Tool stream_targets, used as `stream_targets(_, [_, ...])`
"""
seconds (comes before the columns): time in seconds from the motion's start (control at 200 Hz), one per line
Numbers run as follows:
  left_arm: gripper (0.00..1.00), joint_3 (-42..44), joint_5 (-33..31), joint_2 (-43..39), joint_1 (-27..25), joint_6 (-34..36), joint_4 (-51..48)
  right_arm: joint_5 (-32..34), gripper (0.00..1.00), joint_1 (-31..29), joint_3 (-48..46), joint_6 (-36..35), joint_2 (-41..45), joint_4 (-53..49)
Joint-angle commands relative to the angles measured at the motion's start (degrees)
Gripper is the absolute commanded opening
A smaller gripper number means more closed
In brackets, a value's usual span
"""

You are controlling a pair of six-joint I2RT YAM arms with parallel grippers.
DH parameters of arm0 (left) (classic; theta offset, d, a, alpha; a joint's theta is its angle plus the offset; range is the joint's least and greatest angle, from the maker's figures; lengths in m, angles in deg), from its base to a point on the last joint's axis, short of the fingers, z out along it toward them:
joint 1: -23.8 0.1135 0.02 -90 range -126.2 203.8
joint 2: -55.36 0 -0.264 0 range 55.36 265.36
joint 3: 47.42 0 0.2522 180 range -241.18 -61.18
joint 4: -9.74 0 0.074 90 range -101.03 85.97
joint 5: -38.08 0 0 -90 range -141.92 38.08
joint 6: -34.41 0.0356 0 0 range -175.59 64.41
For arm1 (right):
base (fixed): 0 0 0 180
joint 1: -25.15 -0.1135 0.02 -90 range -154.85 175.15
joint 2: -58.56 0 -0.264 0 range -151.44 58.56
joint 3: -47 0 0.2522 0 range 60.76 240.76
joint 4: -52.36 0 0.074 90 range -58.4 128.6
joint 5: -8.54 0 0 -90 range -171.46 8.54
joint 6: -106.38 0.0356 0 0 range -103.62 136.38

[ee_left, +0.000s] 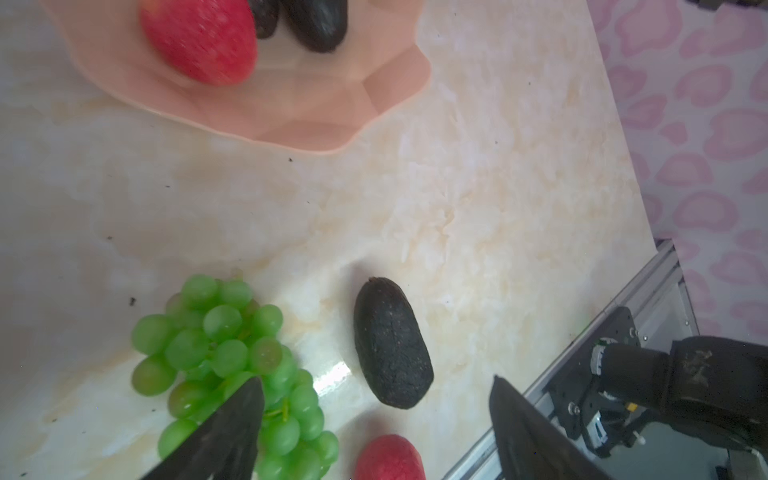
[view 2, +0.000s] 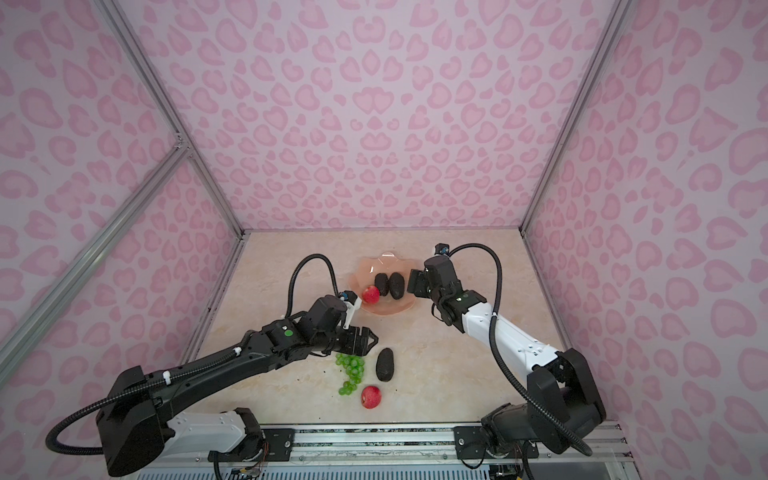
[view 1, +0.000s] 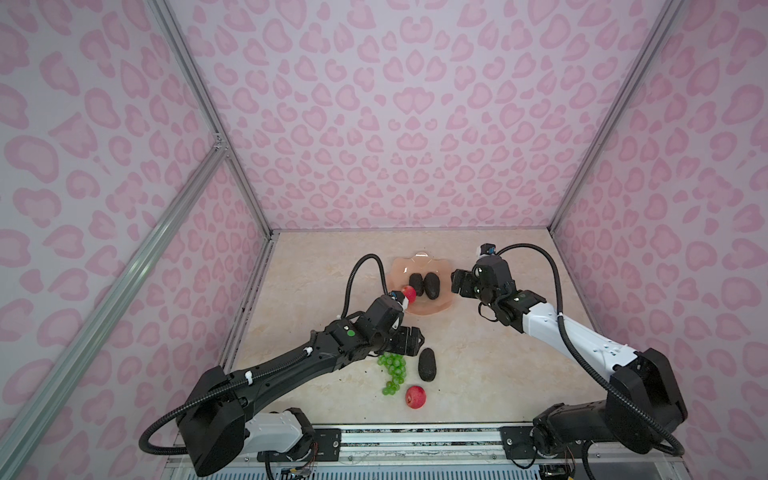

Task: Place and organize the fake fruits in the fruit bowl
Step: 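Grasp the last avocado with the left gripper and lift it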

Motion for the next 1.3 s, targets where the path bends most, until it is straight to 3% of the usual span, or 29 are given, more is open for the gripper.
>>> stream_targets(0.0, [0.86, -2.5, -0.5, 4.2, -2.2, -0.1, -3.0, 1.2, 0.91, 0.7, -1.7, 0.8, 1.4, 1.4])
stream_targets(0.48, [0.79, -9.3, 3.7, 20.2, -5.2, 2.4, -4.6, 0.4, 0.91, 3.3, -4.9, 1.2, 4.7, 1.1])
stream_targets(0.825, [0.52, -11.4, 3.2, 22.8, -5.3, 4.4, -6.3, -0.6, 0.91, 5.0, -6.1, 1.7, 4.7, 2.2])
stream_targets(0.935, [0.48, -13.4, 1.8, 22.3, -5.3, 6.8, -8.3, -1.5, 0.91, 5.6, -6.1, 2.0, 4.6, 2.4])
stream_targets(1.13, [0.49, -17.6, 2.0, 20.3, -3.4, 13.2, -11.1, -2.4, 0.91, 6.9, -6.2, 1.7, 5.0, 2.0])
stream_targets(1.295, [0.7, -19.8, 5.5, 23.0, -3.4, 14.5, -12.8, -2.8, 0.91, 7.6, -6.9, 1.7, 5.9, 1.7])
